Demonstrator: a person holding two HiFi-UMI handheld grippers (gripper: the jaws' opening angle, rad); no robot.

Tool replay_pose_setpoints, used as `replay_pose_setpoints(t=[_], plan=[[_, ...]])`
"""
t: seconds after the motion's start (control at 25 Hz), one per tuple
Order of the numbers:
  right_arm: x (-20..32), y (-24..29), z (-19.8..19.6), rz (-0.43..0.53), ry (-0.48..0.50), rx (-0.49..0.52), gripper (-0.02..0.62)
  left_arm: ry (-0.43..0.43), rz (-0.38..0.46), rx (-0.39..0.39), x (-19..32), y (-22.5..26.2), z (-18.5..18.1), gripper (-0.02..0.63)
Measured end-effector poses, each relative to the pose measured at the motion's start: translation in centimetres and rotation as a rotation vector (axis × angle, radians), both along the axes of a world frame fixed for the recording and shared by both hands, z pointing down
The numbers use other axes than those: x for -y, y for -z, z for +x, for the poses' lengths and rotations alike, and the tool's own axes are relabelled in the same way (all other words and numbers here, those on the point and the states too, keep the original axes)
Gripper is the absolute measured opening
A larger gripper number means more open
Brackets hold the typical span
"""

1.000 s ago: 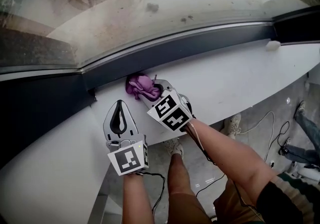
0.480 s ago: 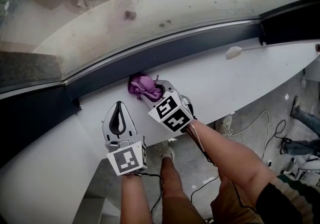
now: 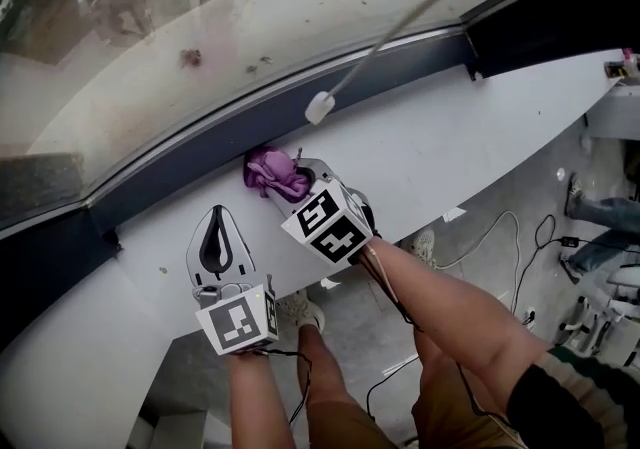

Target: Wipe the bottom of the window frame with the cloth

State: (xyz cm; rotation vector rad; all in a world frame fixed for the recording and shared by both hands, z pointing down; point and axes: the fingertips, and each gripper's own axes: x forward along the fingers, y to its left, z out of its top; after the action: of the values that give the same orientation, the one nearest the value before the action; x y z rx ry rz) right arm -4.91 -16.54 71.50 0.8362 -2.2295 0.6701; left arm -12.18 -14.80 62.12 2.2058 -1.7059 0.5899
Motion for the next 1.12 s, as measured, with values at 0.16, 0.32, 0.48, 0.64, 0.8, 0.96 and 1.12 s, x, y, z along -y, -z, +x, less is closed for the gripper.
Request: replay_pose_setpoints(t=[0.16,0.32,0.48,0.64,0.8,0.96,1.12], plan=[[0.1,0.6,1.1,-0.013,-0.025,-0.008,0.144,-0.019,-0.012,-0.011,0.4,0.8,1.0,0.003],[0.4,0.8,4.0,-0.015,-0.05,-0.006,0.144,-0.049,-0.023,-0.006,0.8,0.7,4.0,0.003],[0.5,0.5,5.3,-0.013,-0.075,-0.02,0.144,-0.067,-0.028,-0.012,0.6,0.2,4.8,0.003],[0.6,1.2,5.9,0.007,-0.09,-0.026,0.144,-0.081,-0.021,-0.016,0.4,0.5,5.1,0.003],[1.0,0.9,9.0,0.022,-0.102,-0.046,0.144,-0.105,-0.021,-0.024,0.9,-0.3,8.1,0.003],[1.3,0.6,11.0,0.026,-0.118,-0.059,0.144,-0.128,-0.021,-0.034,1.3,-0.4,9.9,0.003],[0.9,1.4,10.8,0.036,-0.129,-0.06,0.144,-0.145,-0.012,-0.039,1.0,0.3,10.1,0.003]])
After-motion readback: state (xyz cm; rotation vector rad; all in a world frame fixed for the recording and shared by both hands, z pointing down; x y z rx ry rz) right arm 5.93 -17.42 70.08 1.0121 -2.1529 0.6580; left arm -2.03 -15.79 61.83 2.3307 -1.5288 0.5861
